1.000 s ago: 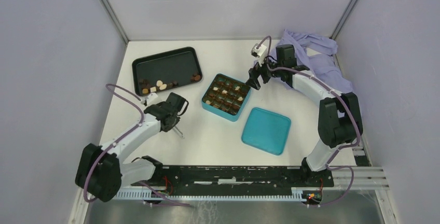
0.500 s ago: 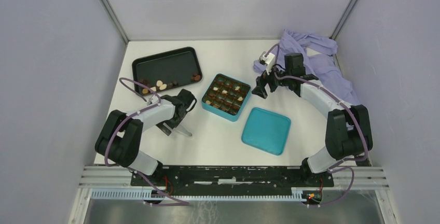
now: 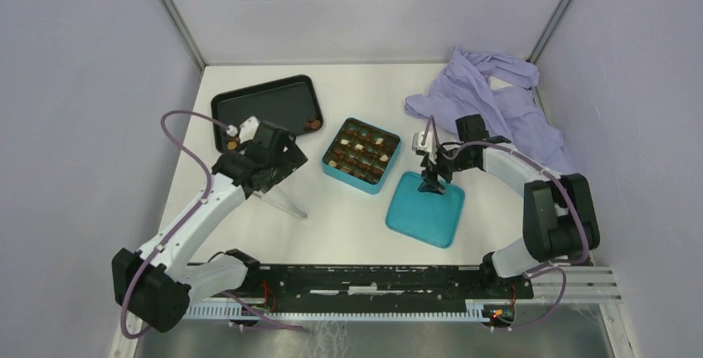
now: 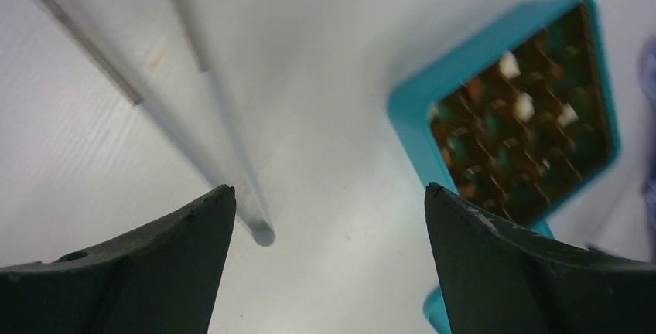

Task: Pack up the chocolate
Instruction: Place the clamp at the center of the board.

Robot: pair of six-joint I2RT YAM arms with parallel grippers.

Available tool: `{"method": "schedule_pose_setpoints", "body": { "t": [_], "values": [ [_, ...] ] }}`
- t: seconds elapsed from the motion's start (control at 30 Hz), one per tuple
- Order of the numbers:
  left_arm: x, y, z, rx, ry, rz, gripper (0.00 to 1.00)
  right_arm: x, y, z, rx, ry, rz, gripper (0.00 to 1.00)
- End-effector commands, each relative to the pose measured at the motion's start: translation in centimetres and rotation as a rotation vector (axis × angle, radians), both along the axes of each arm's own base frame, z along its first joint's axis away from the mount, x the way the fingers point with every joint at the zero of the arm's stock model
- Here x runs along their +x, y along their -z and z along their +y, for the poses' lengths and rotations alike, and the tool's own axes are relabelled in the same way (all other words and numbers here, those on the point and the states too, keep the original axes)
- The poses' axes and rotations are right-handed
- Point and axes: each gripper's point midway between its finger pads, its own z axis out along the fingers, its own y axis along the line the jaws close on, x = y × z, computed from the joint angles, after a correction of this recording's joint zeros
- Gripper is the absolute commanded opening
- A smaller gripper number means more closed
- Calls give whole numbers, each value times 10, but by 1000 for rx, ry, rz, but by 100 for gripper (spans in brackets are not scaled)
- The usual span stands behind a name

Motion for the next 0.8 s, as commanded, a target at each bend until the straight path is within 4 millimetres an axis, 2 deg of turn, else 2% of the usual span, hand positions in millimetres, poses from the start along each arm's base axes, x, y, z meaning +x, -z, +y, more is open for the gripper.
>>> {"method": "schedule_pose_setpoints", "body": {
  "t": [0.0, 0.1, 0.2, 0.37, 0.57, 0.77],
  "values": [
    [11, -51, -72, -105, 619, -222, 96, 28, 22, -17, -149, -14, -14, 75],
    [13, -78, -110, -231, 803, -381, 95, 44, 31, -21, -195, 25, 28, 61],
    [13, -86, -129, -307, 872, -436, 92, 48, 37, -23, -233, 39, 39, 55],
    [20, -93, -138, -349, 877, -496, 91, 36, 53, -22, -284, 25, 73, 44],
    [18, -104, -148, -430, 889, -559, 91, 28, 64, -22, -340, 17, 73, 38],
    [12, -104, -150, -471, 894, -574, 91, 34, 68, -36, -422, 28, 52, 14]
  ]
}}
